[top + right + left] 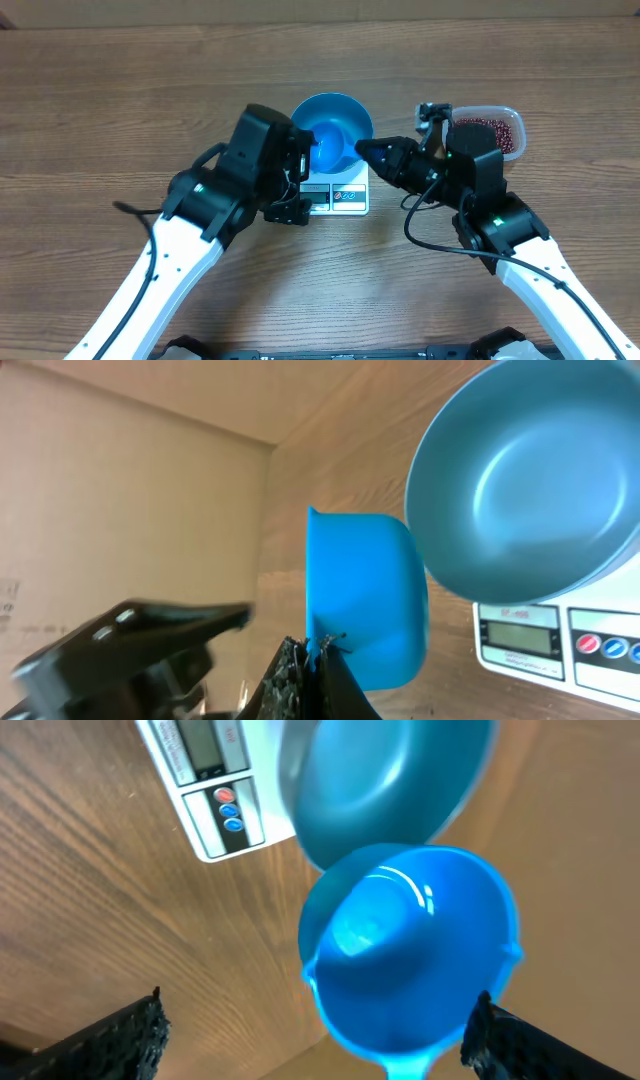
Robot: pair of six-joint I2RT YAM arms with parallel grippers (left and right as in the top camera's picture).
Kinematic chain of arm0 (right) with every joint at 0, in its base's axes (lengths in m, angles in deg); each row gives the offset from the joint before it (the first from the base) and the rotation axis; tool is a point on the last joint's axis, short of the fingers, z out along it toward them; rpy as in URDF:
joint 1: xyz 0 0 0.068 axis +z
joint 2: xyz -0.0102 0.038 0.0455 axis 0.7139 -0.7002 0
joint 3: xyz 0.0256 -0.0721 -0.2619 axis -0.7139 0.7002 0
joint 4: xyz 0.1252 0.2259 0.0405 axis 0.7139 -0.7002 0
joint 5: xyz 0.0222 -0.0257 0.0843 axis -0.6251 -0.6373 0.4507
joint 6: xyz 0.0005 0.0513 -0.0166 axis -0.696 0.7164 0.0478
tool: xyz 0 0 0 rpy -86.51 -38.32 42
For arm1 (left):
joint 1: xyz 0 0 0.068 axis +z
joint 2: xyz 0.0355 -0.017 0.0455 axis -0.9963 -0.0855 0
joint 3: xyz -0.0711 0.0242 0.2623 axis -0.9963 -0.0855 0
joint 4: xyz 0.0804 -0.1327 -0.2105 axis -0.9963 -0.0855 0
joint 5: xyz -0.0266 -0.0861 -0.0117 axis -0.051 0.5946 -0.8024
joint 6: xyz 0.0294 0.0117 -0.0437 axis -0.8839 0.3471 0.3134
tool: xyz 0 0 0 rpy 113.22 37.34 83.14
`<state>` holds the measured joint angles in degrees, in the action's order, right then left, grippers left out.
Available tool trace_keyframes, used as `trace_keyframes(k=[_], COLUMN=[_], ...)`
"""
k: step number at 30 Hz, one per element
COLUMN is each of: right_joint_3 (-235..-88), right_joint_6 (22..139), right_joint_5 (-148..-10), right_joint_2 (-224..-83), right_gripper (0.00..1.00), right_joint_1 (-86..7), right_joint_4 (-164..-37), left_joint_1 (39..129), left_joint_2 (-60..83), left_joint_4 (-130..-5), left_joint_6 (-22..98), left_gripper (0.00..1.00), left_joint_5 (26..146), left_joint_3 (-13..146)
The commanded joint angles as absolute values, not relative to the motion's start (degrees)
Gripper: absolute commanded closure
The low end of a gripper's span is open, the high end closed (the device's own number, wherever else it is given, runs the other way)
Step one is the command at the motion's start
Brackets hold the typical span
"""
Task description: Scoop item into bowl and weigh 150g on scale
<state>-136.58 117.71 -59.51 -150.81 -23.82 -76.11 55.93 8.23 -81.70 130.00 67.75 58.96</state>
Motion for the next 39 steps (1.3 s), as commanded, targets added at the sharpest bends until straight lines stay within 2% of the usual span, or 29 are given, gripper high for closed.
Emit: trace_keyframes(k=[1, 8, 21, 33, 39], right_joint_3=[-137.8, -137.8, -139.29, -152.82, -158.63], right_joint_6=[117.62, 114.84, 107.26, 100.44, 99.15], right_joint_5=[-60.41, -60.34, -61.87, -71.01, -85.13], right_joint_2=[-150.74, -150.74, -149.74, -149.5, -149.52], right_gripper=[0.96, 0.96, 0.96, 0.96, 0.96], right_joint_1=[-25.52, -29.02, -31.07, -31.07, -31.07], right_joint_4=[-75.94, -78.08, -86.73, -103.06, -113.44], left_joint_1=[55.86, 55.86, 55.86, 55.86, 55.86], left_joint_2=[12.03, 16.38, 17.34, 17.32, 17.06], left_joint_4=[-82.03, -82.14, -78.77, -78.97, -79.52], left_joint_6=[126.52, 114.28, 73.94, 73.21, 70.24], left_gripper=[0.04, 0.0, 0.0, 0.0, 0.0], left_joint_5=[62.66, 53.52, 49.98, 50.22, 50.18], left_joint_3=[60.14, 60.14, 60.14, 60.14, 60.12])
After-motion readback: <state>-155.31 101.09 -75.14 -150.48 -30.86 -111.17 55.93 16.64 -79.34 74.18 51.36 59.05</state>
